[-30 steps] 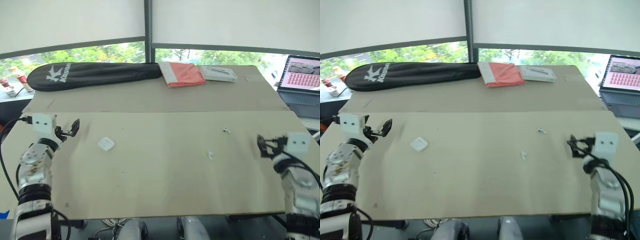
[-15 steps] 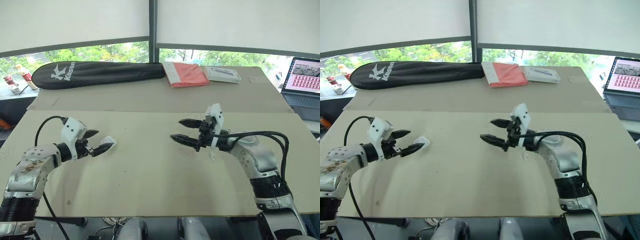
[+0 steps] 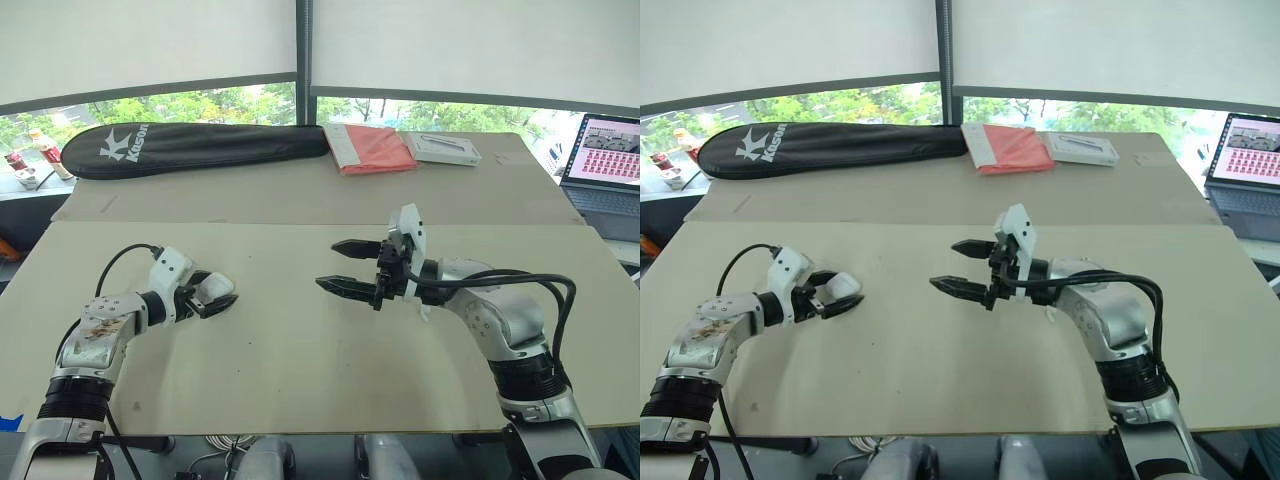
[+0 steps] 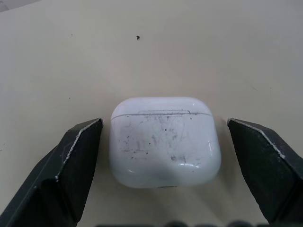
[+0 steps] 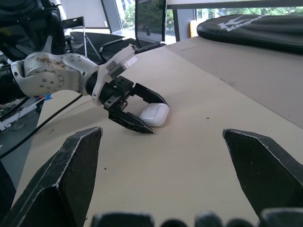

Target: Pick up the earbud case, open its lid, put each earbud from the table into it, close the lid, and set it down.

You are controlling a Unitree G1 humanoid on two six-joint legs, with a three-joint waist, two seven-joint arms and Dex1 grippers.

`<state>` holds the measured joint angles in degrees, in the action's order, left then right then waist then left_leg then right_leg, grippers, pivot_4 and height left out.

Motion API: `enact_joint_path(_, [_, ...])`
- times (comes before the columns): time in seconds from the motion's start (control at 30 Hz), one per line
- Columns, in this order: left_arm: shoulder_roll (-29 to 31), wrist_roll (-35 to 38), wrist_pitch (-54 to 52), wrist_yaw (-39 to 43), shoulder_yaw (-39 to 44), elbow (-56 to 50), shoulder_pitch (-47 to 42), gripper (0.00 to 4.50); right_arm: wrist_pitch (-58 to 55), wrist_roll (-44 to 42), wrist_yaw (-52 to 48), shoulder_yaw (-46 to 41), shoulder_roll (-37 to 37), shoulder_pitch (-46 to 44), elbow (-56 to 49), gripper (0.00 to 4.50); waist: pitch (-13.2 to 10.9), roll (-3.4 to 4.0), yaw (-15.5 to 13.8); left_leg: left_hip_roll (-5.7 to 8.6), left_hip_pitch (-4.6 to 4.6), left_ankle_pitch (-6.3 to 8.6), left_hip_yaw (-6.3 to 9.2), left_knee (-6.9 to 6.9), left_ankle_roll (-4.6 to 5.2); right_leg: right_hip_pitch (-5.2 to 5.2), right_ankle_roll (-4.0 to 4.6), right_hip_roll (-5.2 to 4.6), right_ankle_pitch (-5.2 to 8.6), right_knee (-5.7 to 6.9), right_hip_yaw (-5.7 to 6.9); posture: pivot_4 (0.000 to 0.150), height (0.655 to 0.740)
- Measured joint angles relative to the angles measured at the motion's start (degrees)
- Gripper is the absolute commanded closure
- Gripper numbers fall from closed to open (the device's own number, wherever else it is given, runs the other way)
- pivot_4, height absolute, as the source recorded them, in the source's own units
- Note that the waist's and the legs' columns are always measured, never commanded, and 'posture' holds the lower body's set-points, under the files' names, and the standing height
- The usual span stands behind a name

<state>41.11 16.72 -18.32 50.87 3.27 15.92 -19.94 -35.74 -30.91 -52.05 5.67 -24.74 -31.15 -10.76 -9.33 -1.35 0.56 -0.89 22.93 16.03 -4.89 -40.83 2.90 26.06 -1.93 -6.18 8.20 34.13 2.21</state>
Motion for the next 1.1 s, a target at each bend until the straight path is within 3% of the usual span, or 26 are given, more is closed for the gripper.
enact_joint_path(0.07, [0.0, -0.1, 0.9, 0.7, 0.2, 0.8, 0.0, 0.05, -0.5, -0.6, 0.3, -0.3, -0.5, 0.5, -0.2, 0.00, 0.0, 0.00, 0.1, -0.01, -0.01, 0.00, 0.00, 0.00, 0.00, 0.00, 0.00, 0.00, 0.00, 0.00, 0.00, 0.150, 0.7400])
enact_joint_path(0.1, [0.1, -0.1, 1.0, 1.0, 0.3, 0.9, 0.0, 0.27, -0.6, -0.8, 0.4, -0.4, -0.6, 0.6, -0.2, 0.00, 0.0, 0.00, 0.1, 0.00, -0.01, 0.00, -0.01, 0.00, 0.00, 0.00, 0.00, 0.00, 0.00, 0.00, 0.00, 0.150, 0.7400])
enact_joint_path(0.17, [0.1, -0.2, 1.4, 1.2, 0.5, 1.4, 0.0, 0.77, -0.6, -0.8, 0.6, -0.6, -0.8, 0.7, -0.2, 0.00, 0.0, 0.00, 0.1, -0.01, -0.02, 0.00, 0.00, 0.00, 0.00, 0.00, 0.00, 0.00, 0.00, 0.01, 0.00, 0.150, 0.7400])
enact_joint_path(0.23, [0.1, -0.2, 2.1, 1.7, 0.7, 2.4, -0.3, 1.66, -0.6, -0.8, 1.1, -1.1, -1.0, 0.7, -0.3, 0.00, 0.0, 0.00, 0.1, -0.01, -0.01, 0.00, -0.01, 0.01, 0.00, 0.00, 0.00, 0.00, 0.00, 0.00, 0.00, 0.150, 0.7400])
enact_joint_path(0.27, [0.0, -0.2, 2.3, 2.0, 0.7, 2.7, -0.4, 1.89, -0.6, -0.8, 1.1, -1.2, -1.0, 0.7, -0.3, 0.00, 0.0, 0.00, 0.1, -0.01, -0.01, 0.00, -0.01, 0.00, 0.00, 0.00, 0.00, 0.00, 0.00, 0.00, 0.00, 0.150, 0.7400])
enact_joint_path(0.53, [-2.1, -2.1, 8.3, 3.6, -0.9, 0.6, -2.2, 1.88, -2.2, -1.2, 2.9, -3.2, -1.6, -1.0, 1.4, 0.00, 0.0, -0.01, -0.4, 0.01, 0.14, 0.00, 0.03, -0.09, 0.01, 0.04, 0.01, -0.02, -0.01, -0.02, 0.01, 0.150, 0.7400])
enact_joint_path(0.63, [-5.7, -7.5, 25.8, 1.1, -2.5, 1.0, -8.9, 1.88, -8.5, -4.1, 7.2, -6.2, 0.0, -6.7, 4.6, 0.00, 0.0, -0.03, -1.0, 0.00, 0.28, -0.02, 0.04, -0.18, -0.02, 0.13, 0.21, -0.03, -0.17, -0.07, 0.10, 0.150, 0.7400])
enact_joint_path(0.8, [-6.6, -19.2, 59.7, -4.4, -6.0, 9.1, -18.8, 1.88, -15.1, -8.7, 10.2, -8.4, 3.3, -10.9, 6.3, 0.00, 0.0, 0.05, -0.7, 0.00, 0.20, 0.00, -0.12, 0.06, 0.02, 0.10, 0.19, -0.03, -0.22, -0.03, 0.12, 0.150, 0.7400])
enact_joint_path(0.97, [-7.8, -29.9, 79.2, -11.4, -9.7, 21.9, -24.8, 1.88, -16.8, -8.6, 11.7, -6.7, 6.3, -12.8, 8.0, 0.00, 0.0, 0.04, -0.5, 0.01, 0.44, 0.02, -0.42, -0.07, 0.07, 0.14, 0.03, -0.03, -0.31, -0.08, 0.25, 0.150, 0.7400])
enact_joint_path(1.1, [-8.3, -34.1, 88.2, -16.7, -10.6, 25.8, -29.8, 1.88, -17.5, -8.6, 12.2, -4.6, 8.0, -14.4, 7.9, 0.00, 0.0, 0.05, -0.5, 0.01, 0.40, 0.03, -0.39, -0.12, 0.10, 0.08, -0.03, -0.05, -0.33, -0.07, 0.25, 0.150, 0.7400])
